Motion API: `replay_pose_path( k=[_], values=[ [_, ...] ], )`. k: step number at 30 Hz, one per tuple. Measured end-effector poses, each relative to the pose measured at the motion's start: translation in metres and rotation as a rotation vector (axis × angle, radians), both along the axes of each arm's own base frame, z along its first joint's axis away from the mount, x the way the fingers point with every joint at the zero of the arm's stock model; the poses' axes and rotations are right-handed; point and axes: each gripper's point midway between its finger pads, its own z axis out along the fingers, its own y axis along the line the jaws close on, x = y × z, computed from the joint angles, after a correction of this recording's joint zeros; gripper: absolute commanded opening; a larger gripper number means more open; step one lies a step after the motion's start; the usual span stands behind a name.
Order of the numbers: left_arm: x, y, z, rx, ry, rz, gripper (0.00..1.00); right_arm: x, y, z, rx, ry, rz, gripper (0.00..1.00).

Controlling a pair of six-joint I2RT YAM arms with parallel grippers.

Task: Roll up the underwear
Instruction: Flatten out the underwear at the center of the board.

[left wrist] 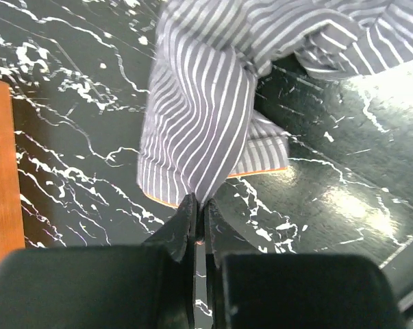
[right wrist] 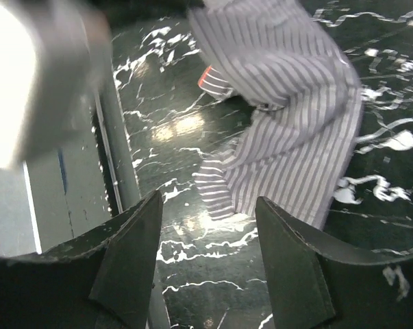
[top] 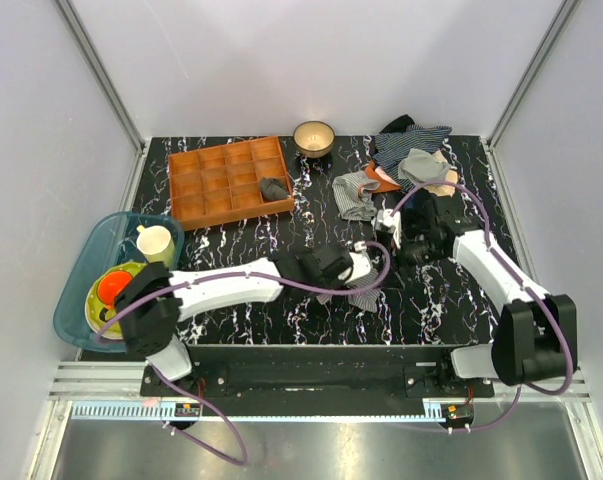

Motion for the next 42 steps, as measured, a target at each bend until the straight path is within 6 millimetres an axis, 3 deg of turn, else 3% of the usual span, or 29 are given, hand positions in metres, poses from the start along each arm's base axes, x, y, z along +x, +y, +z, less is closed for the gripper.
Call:
replay_pose_path(
  k=[6, 10, 15, 22, 24, 26, 31, 38, 40, 42],
  values=[
    [-0.005, 0.012, 0.049, -0.213, 0.020, 0.057, 0.00, -0.046, 0.023, -0.025, -0.096, -0.082, 0.183, 0.66],
    [-0.014, 0.018, 0.052, -0.289, 0.058, 0.084, 0.00, -0.052, 0.029, -0.048, -0.211, -0.118, 0.234, 0.64],
    [-0.021, 0.023, 0.040, -0.319, 0.108, 0.113, 0.00, -0.042, 0.030, -0.075, -0.340, -0.119, 0.223, 0.56],
    [-0.031, 0.024, 0.033, -0.364, 0.160, 0.134, 0.00, -0.026, 0.019, -0.096, -0.460, -0.112, 0.146, 0.31],
    [-0.031, 0.024, 0.038, -0.391, 0.160, 0.138, 0.00, -0.024, 0.018, -0.098, -0.473, -0.106, 0.131, 0.08],
    [-0.030, 0.023, 0.043, -0.418, 0.159, 0.140, 0.00, -0.023, 0.019, -0.099, -0.477, -0.094, 0.122, 0.00],
    [-0.030, 0.023, 0.050, -0.450, 0.163, 0.149, 0.00, -0.021, 0.026, -0.078, -0.458, -0.071, 0.131, 0.00],
    [-0.036, 0.028, 0.067, -0.497, 0.167, 0.150, 0.00, -0.024, 0.035, 0.005, -0.358, -0.187, 0.188, 0.01],
    [-0.040, 0.029, 0.068, -0.518, 0.181, 0.153, 0.02, -0.031, 0.035, 0.013, -0.336, -0.195, 0.206, 0.03],
    [-0.046, 0.031, 0.062, -0.523, 0.209, 0.159, 0.06, -0.039, 0.031, 0.005, -0.346, -0.168, 0.220, 0.05]
  ],
)
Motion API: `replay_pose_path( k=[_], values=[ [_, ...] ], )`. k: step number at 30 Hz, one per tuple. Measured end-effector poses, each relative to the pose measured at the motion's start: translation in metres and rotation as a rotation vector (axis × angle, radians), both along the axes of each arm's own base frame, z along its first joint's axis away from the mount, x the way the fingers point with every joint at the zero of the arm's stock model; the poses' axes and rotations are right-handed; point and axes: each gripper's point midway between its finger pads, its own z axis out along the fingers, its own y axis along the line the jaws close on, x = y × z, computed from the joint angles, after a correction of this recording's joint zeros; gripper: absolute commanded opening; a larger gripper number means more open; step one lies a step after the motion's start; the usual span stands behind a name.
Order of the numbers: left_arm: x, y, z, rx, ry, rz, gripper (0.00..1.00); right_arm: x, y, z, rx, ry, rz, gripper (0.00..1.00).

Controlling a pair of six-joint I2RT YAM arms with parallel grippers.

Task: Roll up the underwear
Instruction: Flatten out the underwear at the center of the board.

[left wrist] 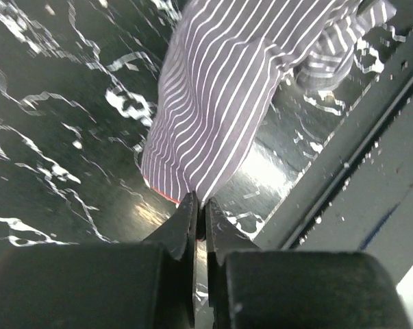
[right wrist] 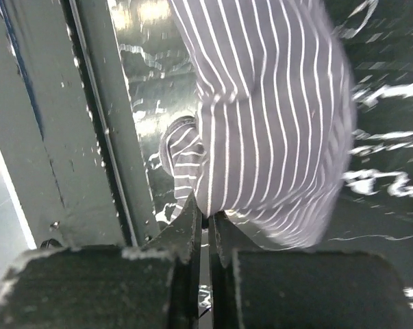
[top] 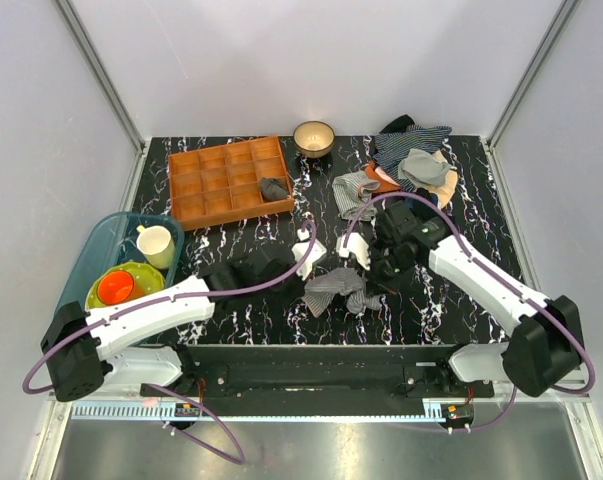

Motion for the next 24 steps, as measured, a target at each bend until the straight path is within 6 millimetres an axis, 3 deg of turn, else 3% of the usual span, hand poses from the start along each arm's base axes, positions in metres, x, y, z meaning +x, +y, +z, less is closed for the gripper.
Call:
replay_pose_path(
  k=[3, 6, 11, 14, 16, 17, 19, 22, 24],
  values=[
    [-0.014, 0.006, -0.024, 0.016, 0.079, -0.002, 0.15, -0.015, -0.013, -0.035, -0.080, 0.089, -0.008, 0.07],
    [-0.027, 0.015, -0.045, 0.042, 0.145, 0.007, 0.20, -0.025, -0.029, -0.065, -0.177, 0.159, -0.032, 0.20],
    [-0.029, 0.014, -0.047, 0.032, 0.167, 0.021, 0.39, -0.015, -0.033, -0.071, -0.209, 0.129, -0.067, 0.30],
    [-0.028, 0.012, -0.049, 0.028, 0.173, 0.028, 0.50, -0.009, -0.033, -0.075, -0.221, 0.116, -0.086, 0.55],
    [-0.028, 0.012, -0.052, 0.035, 0.181, 0.031, 0.55, -0.008, -0.033, -0.077, -0.227, 0.123, -0.095, 0.62],
    [-0.028, 0.013, -0.053, 0.039, 0.183, 0.030, 0.56, -0.008, -0.033, -0.078, -0.229, 0.125, -0.101, 0.62],
    [-0.028, 0.012, -0.054, 0.040, 0.189, 0.031, 0.56, -0.007, -0.032, -0.077, -0.228, 0.123, -0.100, 0.50],
    [-0.029, 0.011, -0.053, 0.036, 0.194, 0.024, 0.57, -0.007, -0.030, -0.075, -0.217, 0.127, -0.101, 0.19],
    [-0.031, 0.009, -0.054, 0.032, 0.203, 0.015, 0.63, -0.007, -0.029, -0.074, -0.213, 0.132, -0.103, 0.08]
  ],
)
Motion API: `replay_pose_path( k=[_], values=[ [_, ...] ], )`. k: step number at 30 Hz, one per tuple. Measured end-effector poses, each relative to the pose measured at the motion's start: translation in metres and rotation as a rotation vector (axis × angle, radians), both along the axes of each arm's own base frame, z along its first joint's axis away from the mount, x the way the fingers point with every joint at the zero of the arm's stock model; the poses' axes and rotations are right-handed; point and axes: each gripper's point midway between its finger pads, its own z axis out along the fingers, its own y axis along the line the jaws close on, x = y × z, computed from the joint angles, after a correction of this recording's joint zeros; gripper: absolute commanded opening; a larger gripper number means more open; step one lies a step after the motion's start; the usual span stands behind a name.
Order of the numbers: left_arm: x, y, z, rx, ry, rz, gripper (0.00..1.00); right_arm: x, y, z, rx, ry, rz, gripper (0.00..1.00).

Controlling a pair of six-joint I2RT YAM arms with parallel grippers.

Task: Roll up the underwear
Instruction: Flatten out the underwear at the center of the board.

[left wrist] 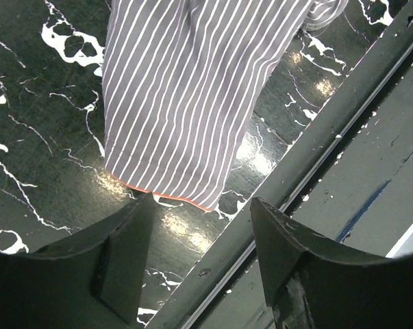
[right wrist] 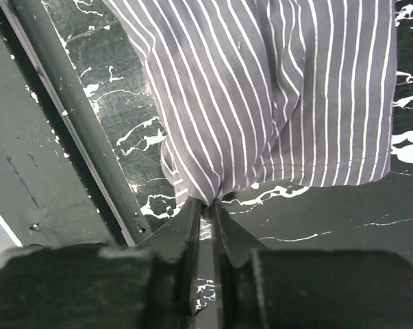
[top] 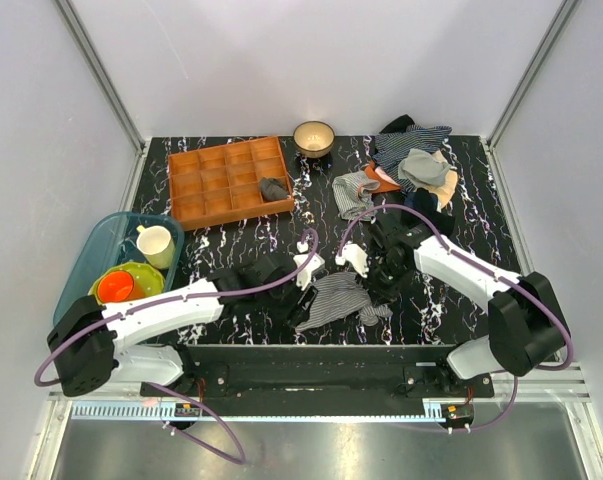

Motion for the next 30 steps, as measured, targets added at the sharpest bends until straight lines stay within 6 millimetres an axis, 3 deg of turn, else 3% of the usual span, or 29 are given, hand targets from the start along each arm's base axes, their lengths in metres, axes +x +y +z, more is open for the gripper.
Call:
replay_pose_path(
  k=[2, 8, 11, 14, 16, 18, 19, 26, 30],
  values=[
    [-0.001, -0.002, -0.003, 0.001, 0.012, -0.005, 0.63, -0.001, 0.000, 0.000, 0.001, 0.004, -0.001, 0.03],
    [-0.013, -0.008, -0.024, 0.068, 0.030, -0.044, 0.62, -0.003, 0.002, 0.005, 0.020, 0.003, -0.007, 0.03],
    [-0.020, -0.010, -0.037, 0.119, 0.020, -0.061, 0.56, -0.003, 0.004, 0.007, 0.031, 0.007, -0.012, 0.03],
    [-0.018, -0.006, -0.052, 0.187, 0.000, -0.041, 0.32, -0.004, 0.005, 0.007, 0.034, 0.011, -0.017, 0.03],
    [-0.014, -0.003, -0.059, 0.220, -0.010, -0.020, 0.11, -0.004, 0.006, 0.007, 0.038, 0.015, -0.020, 0.03],
    [-0.010, 0.000, -0.064, 0.247, -0.025, -0.006, 0.04, -0.005, 0.006, 0.008, 0.042, 0.018, -0.022, 0.03],
    [-0.008, 0.000, -0.064, 0.253, -0.035, -0.003, 0.00, -0.005, 0.006, 0.008, 0.045, 0.020, -0.024, 0.03],
    [0.004, -0.003, -0.047, 0.250, -0.094, 0.003, 0.00, 0.002, 0.007, 0.022, 0.050, -0.003, -0.031, 0.02],
    [0.016, -0.001, -0.006, 0.196, -0.145, 0.018, 0.00, 0.026, 0.015, 0.058, 0.071, -0.089, -0.031, 0.03]
  ],
)
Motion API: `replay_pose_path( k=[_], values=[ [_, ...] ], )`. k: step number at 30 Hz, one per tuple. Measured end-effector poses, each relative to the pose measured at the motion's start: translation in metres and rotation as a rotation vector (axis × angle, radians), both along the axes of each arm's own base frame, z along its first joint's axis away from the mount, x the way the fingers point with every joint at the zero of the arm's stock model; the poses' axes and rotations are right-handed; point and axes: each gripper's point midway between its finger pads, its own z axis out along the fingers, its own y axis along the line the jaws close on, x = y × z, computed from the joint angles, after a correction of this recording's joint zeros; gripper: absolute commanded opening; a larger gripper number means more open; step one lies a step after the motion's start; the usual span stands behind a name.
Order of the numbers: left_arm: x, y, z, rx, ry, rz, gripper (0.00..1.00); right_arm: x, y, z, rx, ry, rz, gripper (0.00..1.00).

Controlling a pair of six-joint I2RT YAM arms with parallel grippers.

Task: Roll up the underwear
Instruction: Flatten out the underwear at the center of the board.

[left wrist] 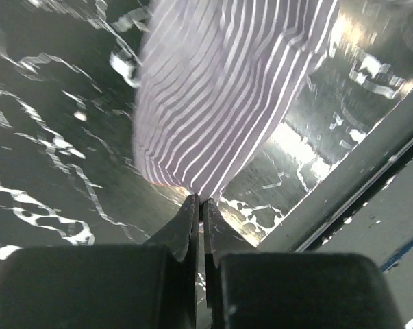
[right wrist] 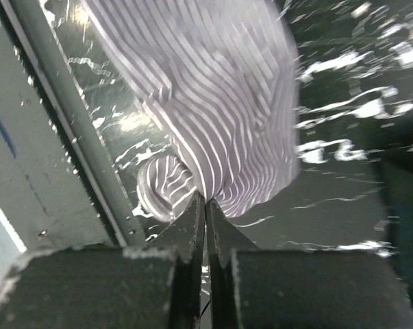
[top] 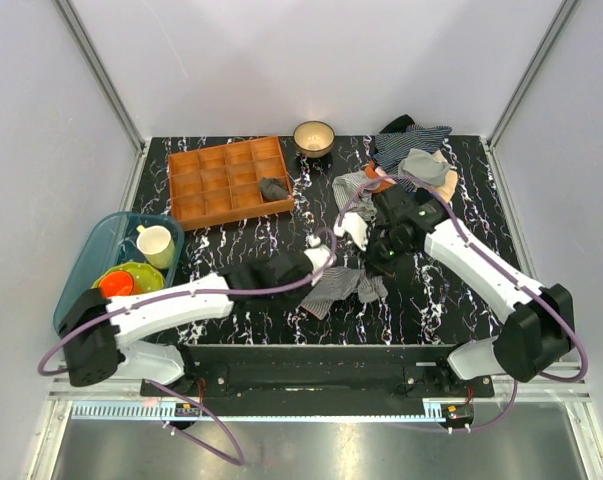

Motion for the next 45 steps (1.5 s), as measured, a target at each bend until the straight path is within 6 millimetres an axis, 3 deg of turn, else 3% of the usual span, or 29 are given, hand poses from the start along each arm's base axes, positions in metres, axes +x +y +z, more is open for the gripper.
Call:
replay_pose_path(
  k=[5, 9, 12, 17, 19, 22, 25, 27, 28, 29, 30, 32, 33, 36, 37, 40, 42, 44, 45],
  values=[
    [0.032, 0.002, 0.092, -0.171, -0.117, 0.055, 0.00, 0.034, 0.014, 0.069, 0.067, -0.166, 0.003, 0.04],
    [0.037, 0.008, 0.160, -0.307, -0.188, 0.064, 0.00, 0.036, 0.017, 0.114, 0.121, -0.250, 0.028, 0.05],
    [0.021, 0.010, 0.184, -0.382, -0.173, 0.023, 0.00, 0.014, 0.014, 0.133, 0.164, -0.251, 0.073, 0.06],
    [-0.006, 0.014, 0.187, -0.432, -0.087, -0.028, 0.00, -0.025, 0.006, 0.148, 0.236, -0.248, 0.114, 0.07],
    [-0.010, 0.015, 0.179, -0.426, -0.062, -0.032, 0.00, -0.029, 0.002, 0.139, 0.229, -0.239, 0.091, 0.06],
    [-0.005, 0.015, 0.155, -0.392, -0.021, -0.012, 0.00, -0.013, -0.002, 0.111, 0.164, -0.217, 0.017, 0.09],
    [0.026, 0.016, 0.122, -0.355, 0.022, 0.072, 0.01, 0.032, -0.005, 0.070, 0.068, -0.192, -0.099, 0.12],
    [0.058, 0.020, 0.093, -0.317, 0.054, 0.164, 0.08, 0.074, -0.013, 0.032, -0.006, -0.158, -0.197, 0.22],
    [0.071, 0.023, 0.079, -0.294, 0.072, 0.204, 0.17, 0.091, -0.019, 0.014, -0.039, -0.135, -0.247, 0.27],
    [0.084, 0.025, 0.065, -0.275, 0.089, 0.240, 0.25, 0.105, -0.026, -0.003, -0.067, -0.110, -0.294, 0.40],
    [0.096, 0.029, 0.050, -0.249, 0.105, 0.277, 0.38, 0.113, -0.032, -0.016, -0.083, -0.090, -0.327, 0.45],
    [0.107, 0.039, 0.031, -0.201, 0.119, 0.328, 0.49, 0.121, -0.042, -0.027, -0.100, -0.071, -0.375, 0.52],
    [0.109, 0.041, 0.030, -0.190, 0.112, 0.334, 0.63, 0.121, -0.043, -0.025, -0.090, -0.071, -0.381, 0.54],
    [0.112, 0.045, 0.056, -0.223, 0.027, 0.313, 0.86, 0.110, -0.029, -0.001, 0.029, -0.123, -0.307, 0.57],
    [0.112, 0.046, 0.072, -0.251, -0.016, 0.298, 0.99, 0.101, -0.024, 0.006, 0.075, -0.140, -0.264, 0.62],
    [0.104, 0.052, 0.128, -0.354, -0.163, 0.235, 0.99, 0.055, -0.007, 0.022, 0.242, -0.180, -0.065, 0.76],
    [0.095, 0.057, 0.158, -0.405, -0.258, 0.176, 0.99, 0.027, 0.002, 0.016, 0.308, -0.176, 0.060, 0.75],
    [0.083, 0.063, 0.170, -0.424, -0.322, 0.108, 0.99, -0.003, 0.014, -0.002, 0.333, -0.128, 0.183, 0.70],
    [0.077, 0.066, 0.166, -0.420, -0.336, 0.077, 0.99, -0.014, 0.020, -0.013, 0.326, -0.101, 0.230, 0.67]
  ],
)
